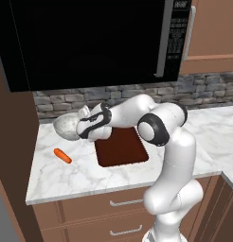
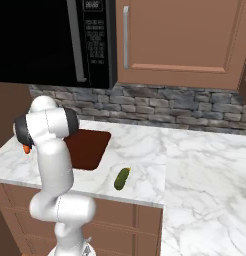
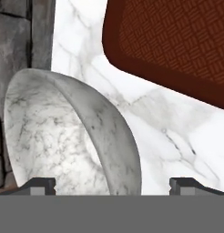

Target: Place the two vegetables and bowl onto the tray for setting up a vegetable dip station.

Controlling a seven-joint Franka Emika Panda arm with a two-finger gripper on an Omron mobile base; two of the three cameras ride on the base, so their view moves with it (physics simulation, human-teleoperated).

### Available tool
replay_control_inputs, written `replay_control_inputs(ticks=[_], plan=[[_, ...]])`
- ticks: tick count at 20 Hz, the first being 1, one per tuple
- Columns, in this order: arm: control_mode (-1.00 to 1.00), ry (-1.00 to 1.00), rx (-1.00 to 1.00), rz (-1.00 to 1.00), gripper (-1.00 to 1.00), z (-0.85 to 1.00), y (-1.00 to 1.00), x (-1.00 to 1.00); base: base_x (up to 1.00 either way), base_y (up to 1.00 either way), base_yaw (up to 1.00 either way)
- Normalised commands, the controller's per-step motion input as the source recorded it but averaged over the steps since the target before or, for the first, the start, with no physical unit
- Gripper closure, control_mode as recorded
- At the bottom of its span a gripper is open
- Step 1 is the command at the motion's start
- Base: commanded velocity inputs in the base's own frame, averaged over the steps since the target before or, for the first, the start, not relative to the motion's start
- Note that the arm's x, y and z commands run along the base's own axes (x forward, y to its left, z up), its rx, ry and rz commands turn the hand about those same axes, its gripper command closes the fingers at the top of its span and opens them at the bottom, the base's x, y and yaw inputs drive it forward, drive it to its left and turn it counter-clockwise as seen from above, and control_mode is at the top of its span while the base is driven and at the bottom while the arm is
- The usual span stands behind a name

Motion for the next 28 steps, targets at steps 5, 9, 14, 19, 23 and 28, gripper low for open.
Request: replay_control_inputs(ticks=[5,9,14,19,23,28], plan=[[-1.0,0.04,0.0,0.0,-1.0,-0.08,0.16,0.1,0.0,0.0,0.0],[-1.0,0.05,0.0,0.0,-1.0,-0.1,0.19,0.08,0.0,0.0,0.0],[-1.0,0.03,0.0,0.0,-1.0,-0.08,0.14,0.13,0.0,0.0,0.0],[-1.0,0.0,0.0,0.0,-1.0,-0.05,0.12,0.12,0.0,0.0,0.0],[-1.0,0.01,0.0,0.0,-1.0,-0.07,0.12,0.02,0.0,0.0,0.0],[-1.0,0.05,0.0,0.0,1.0,-0.09,0.11,-0.01,0.0,0.0,0.0]])
